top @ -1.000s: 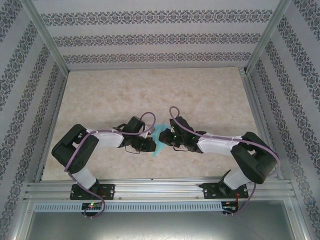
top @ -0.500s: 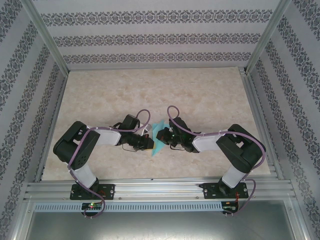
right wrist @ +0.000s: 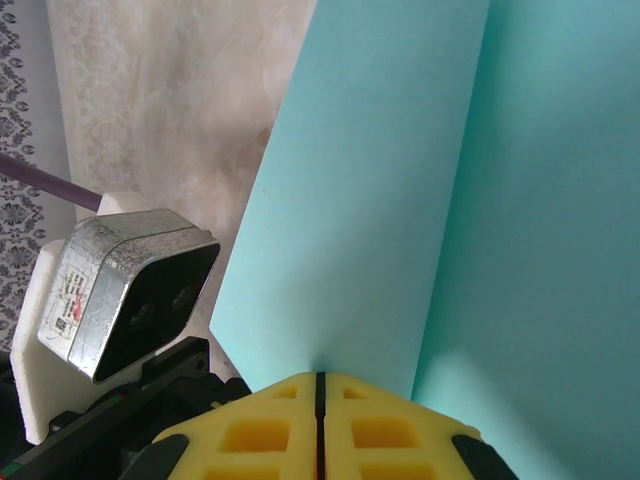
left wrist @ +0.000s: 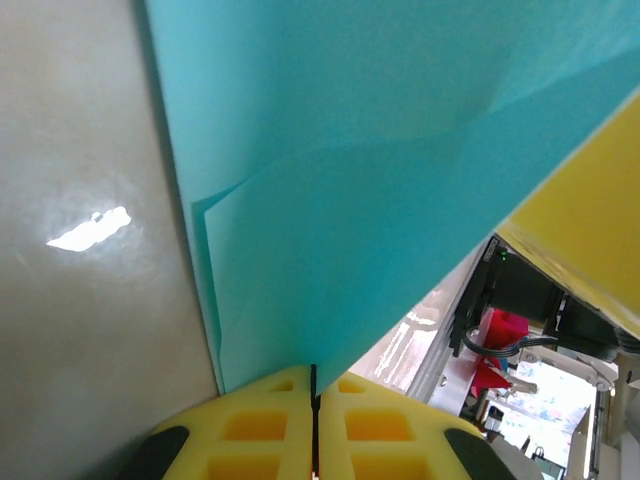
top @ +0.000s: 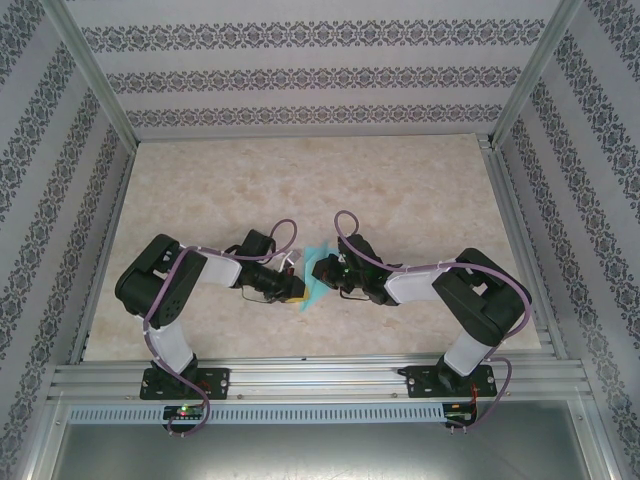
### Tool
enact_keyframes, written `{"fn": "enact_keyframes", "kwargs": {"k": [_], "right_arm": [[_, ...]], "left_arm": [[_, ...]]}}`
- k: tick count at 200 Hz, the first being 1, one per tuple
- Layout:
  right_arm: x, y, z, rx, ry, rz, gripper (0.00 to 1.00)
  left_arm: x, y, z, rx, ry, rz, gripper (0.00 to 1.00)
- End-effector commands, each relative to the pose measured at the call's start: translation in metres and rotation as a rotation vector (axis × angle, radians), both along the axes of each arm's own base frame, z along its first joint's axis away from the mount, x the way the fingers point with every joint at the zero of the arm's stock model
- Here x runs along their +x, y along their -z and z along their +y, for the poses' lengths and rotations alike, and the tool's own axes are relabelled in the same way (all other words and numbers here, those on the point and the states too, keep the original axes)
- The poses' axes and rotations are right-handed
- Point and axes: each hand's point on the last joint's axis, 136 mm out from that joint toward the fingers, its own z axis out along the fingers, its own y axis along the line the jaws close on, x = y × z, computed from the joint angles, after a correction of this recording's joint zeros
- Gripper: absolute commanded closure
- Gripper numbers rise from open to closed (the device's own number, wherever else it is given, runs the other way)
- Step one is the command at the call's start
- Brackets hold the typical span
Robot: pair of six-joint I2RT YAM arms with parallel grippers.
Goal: Fold a paper plane with a square sheet of paper (pick it up from the middle)
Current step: Fourth fold the wing at the center of the table.
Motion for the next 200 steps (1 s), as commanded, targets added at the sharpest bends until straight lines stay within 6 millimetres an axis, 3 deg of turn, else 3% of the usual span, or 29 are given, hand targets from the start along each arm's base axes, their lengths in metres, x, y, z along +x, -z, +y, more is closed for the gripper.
{"fn": "enact_keyframes", "kwargs": {"k": [1, 38, 116, 168, 200], "right_arm": [[-0.005, -0.002, 0.008, 0.009, -0.029, -0.009, 0.92], [-0.004, -0.004, 0.012, 0.014, -0.033, -0.013, 0.92], [0.007, 0.013, 0.007, -0.021, 0.011, 0.008, 0.91], [0.007, 0.025, -0.002, -0.051, 0.047, 0.035, 0.91], [0.007, 0.023, -0.002, -0.050, 0.054, 0.034, 0.91]], "left_arm": [[0.011, -0.007, -0.002, -0.046, -0.020, -0.004, 0.91], [0.014, -0.009, -0.006, -0.074, -0.033, 0.017, 0.91], [0.014, -0.001, -0.003, -0.039, -0.051, 0.045, 0.91], [0.011, 0.010, 0.008, 0.042, -0.078, 0.035, 0.78], [0.007, 0.014, 0.015, 0.084, -0.092, 0.021, 0.79]]}}
